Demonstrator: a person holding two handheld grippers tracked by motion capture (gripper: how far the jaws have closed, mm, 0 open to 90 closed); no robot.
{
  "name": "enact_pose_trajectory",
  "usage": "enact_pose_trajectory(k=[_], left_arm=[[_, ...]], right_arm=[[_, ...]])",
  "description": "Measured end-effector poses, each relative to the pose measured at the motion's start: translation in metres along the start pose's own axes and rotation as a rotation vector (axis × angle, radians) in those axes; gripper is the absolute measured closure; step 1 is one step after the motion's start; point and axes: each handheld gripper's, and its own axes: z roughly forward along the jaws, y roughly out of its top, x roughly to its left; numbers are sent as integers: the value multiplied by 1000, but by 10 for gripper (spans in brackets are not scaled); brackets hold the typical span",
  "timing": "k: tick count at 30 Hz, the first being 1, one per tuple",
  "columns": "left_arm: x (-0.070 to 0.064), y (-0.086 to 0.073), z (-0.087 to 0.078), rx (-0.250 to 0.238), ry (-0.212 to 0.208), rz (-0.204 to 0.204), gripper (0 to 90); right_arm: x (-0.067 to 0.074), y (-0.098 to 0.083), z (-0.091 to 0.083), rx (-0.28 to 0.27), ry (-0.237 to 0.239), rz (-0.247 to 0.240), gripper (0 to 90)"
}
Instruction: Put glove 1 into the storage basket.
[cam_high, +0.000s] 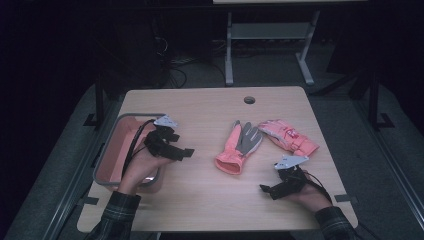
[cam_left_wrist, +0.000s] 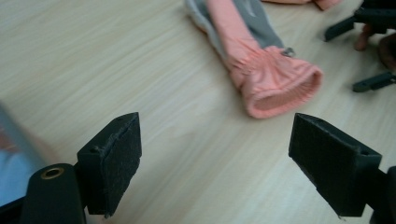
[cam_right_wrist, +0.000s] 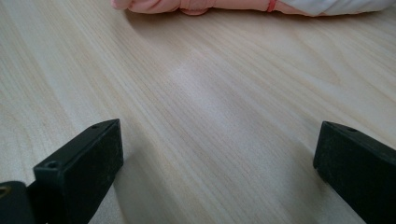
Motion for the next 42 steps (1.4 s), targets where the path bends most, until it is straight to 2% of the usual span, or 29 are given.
enact_pose_trajectory(k=[1, 3, 4, 6, 7, 9, 15, 17, 19, 30, 34, 39, 40, 41, 42], left_arm=[[-9, 0, 3, 4, -12, 16, 165], [-18, -2, 8, 8, -18, 30, 165], [-18, -2, 8, 8, -18, 30, 166], [-30, -5, 16, 16, -33, 46, 165], [-30, -5, 16, 16, -33, 46, 165], [-39, -10, 25, 26, -44, 66, 165], [-56, -24, 44, 36, -55, 82, 164], [-61, -29, 50, 45, -53, 118, 162], [-65, -35, 54, 47, -42, 132, 157], [-74, -65, 70, 63, -18, 183, 154], [-72, -75, 74, 76, -6, 154, 149], [-72, -84, 75, 65, 1, 152, 148], [-71, -86, 76, 68, 9, 162, 147], [-71, -88, 76, 58, 16, 171, 140], [-71, -88, 75, 56, 12, 165, 137]], right_arm=[[0, 0, 0, 0, -1, 1, 9], [0, 0, 0, 0, -2, 3, 9], [0, 0, 0, 0, -2, 3, 9], [0, 0, 0, 1, -3, 4, 9], [0, 0, 0, 0, -2, 3, 9], [0, 0, 0, 0, -3, 3, 10], [0, 0, 0, 0, -1, 2, 12], [1, -1, -1, -1, -5, 5, 12], [1, -1, -2, 3, -12, 14, 12], [1, -1, -1, 0, -31, 32, 11], [1, -1, -1, 0, -30, 34, 11], [1, -1, -2, 3, -34, 37, 12], [2, -1, -2, 10, -35, 40, 13], [1, 0, -2, 18, -34, 33, 31], [0, 2, -4, 27, -31, 27, 88]])
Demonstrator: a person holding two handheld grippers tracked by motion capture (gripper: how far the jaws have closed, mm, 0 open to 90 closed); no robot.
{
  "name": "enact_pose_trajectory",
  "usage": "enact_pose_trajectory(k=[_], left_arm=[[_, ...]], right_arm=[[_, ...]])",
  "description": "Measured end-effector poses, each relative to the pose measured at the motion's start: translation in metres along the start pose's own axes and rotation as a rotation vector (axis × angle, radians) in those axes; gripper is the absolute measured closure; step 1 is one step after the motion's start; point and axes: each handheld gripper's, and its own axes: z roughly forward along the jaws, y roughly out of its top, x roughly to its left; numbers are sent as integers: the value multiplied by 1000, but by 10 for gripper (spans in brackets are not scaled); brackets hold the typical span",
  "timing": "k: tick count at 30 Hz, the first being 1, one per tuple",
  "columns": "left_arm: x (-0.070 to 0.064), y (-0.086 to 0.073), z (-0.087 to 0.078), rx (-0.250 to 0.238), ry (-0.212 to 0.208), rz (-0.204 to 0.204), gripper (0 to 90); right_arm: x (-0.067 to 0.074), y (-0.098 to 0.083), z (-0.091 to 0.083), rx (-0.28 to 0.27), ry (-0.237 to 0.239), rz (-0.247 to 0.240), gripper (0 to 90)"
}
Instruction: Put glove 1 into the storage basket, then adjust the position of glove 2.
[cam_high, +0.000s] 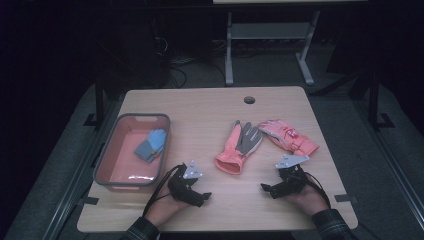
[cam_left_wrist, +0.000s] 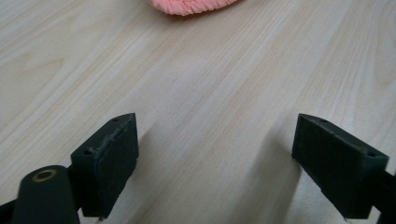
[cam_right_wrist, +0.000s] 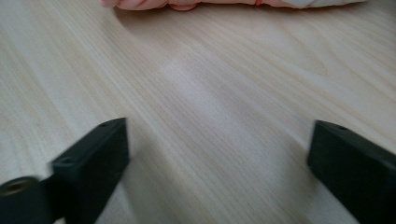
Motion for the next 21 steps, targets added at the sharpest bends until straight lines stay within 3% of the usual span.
enact_pose_trajectory(k=[2, 4, 11, 15, 18, 21], left_arm=[[1, -2, 0, -15, -1, 7, 135], [2, -5, 0, -38, -9, 16, 127], [4, -11, 1, -90, -29, 36, 126], [4, -11, 1, -89, -32, 36, 127], [4, -11, 1, -90, -31, 39, 127], [5, -11, 1, -89, -31, 41, 126]], right_arm=[[-2, 3, -4, 12, 16, -9, 199], [-4, 6, -7, 28, 31, 13, 277], [-3, 22, -15, 4, 33, 32, 563], [-3, 35, -17, -5, 71, -3, 763], [-4, 46, -16, -10, 82, -1, 858], [-3, 56, -16, -36, 89, 2, 898]])
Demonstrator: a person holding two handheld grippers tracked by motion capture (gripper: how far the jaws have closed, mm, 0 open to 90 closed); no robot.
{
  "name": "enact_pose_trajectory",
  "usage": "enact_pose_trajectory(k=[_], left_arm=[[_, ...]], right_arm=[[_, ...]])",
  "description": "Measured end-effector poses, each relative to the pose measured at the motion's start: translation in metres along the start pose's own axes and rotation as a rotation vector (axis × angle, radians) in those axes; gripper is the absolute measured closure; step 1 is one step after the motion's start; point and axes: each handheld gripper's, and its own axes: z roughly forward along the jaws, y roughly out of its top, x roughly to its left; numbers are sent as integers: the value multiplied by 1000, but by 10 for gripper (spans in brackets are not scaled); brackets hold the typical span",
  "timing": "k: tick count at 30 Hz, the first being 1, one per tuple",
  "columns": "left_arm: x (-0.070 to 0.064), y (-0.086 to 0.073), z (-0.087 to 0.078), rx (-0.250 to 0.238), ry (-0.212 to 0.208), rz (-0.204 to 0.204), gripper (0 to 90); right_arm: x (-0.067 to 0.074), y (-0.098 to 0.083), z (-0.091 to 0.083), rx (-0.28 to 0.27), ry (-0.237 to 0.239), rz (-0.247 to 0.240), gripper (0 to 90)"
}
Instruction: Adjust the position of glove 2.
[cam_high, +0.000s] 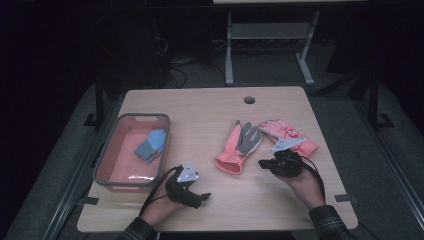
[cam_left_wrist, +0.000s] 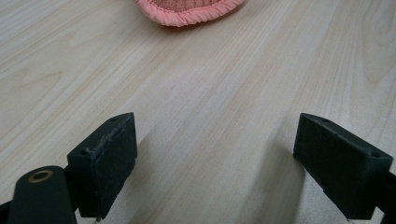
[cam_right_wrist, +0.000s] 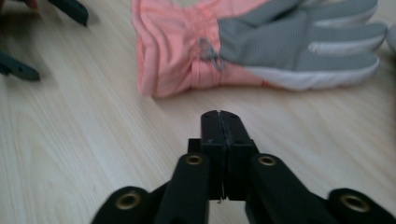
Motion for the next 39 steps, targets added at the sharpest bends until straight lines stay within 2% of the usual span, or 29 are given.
enact_pose_trajectory(k=[3, 5, 10, 12, 14, 16, 17, 24, 27, 33, 39], left_arm=[[0, 0, 0, 2, 0, 2, 127], [0, 0, 0, 4, 0, -1, 127], [0, 0, 0, 0, -1, -9, 127], [0, 0, 0, -1, 1, -5, 127], [0, 0, 1, -2, 0, -8, 127], [0, 0, 0, 3, 1, -2, 127], [0, 0, 0, 2, 1, -2, 126], [0, 0, 1, -4, -2, -10, 127], [0, 0, 1, -1, -2, -5, 127], [0, 0, 1, 0, -1, -10, 127], [1, 1, 1, 1, 0, -3, 127]], right_arm=[[2, 11, 2, -23, 0, -4, 899], [1, 18, 5, -36, 17, 4, 899], [0, 35, 18, -49, 39, -4, 899], [0, 37, 20, -50, 41, -3, 899], [0, 46, 31, -56, 54, -14, 899], [0, 47, 33, -56, 58, -16, 899], [2, 53, 41, -53, 70, -17, 899], [6, 64, 59, -46, 88, -27, 899], [8, 72, 71, -42, 104, -46, 899], [16, 75, 83, -10, 119, -50, 899], [15, 65, 77, 7, 132, -42, 899]])
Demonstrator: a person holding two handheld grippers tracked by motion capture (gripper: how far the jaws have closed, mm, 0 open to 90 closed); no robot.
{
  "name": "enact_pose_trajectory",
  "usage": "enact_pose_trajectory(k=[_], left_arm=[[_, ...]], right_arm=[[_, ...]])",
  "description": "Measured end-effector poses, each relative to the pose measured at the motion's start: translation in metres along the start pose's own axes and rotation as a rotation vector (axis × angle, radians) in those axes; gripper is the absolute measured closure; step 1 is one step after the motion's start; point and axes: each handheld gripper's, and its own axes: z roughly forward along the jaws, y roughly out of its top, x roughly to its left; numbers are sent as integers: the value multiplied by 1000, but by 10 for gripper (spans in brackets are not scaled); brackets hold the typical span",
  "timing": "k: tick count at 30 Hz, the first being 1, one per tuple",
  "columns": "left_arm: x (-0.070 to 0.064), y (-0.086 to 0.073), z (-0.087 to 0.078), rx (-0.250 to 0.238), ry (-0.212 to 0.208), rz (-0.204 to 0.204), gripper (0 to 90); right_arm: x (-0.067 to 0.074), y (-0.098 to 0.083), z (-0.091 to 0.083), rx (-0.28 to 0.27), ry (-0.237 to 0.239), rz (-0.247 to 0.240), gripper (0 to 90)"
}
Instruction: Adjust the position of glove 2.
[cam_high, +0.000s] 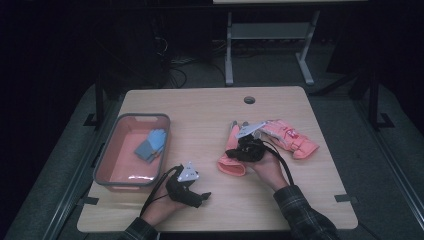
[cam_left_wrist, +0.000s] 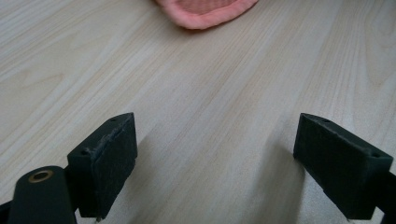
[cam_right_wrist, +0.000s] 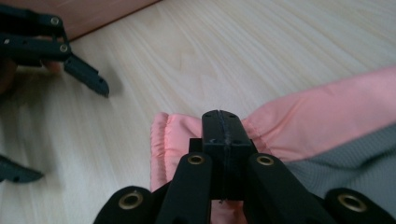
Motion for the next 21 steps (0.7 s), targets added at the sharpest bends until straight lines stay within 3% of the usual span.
enact_pose_trajectory(k=[11, 21], left_arm=[[0, 0, 1, -6, 0, -5, 127], [0, 0, 1, -5, 2, -5, 127]], right_arm=[[2, -22, -24, 11, -5, -4, 899], [-4, -41, -46, 27, -26, 23, 899]])
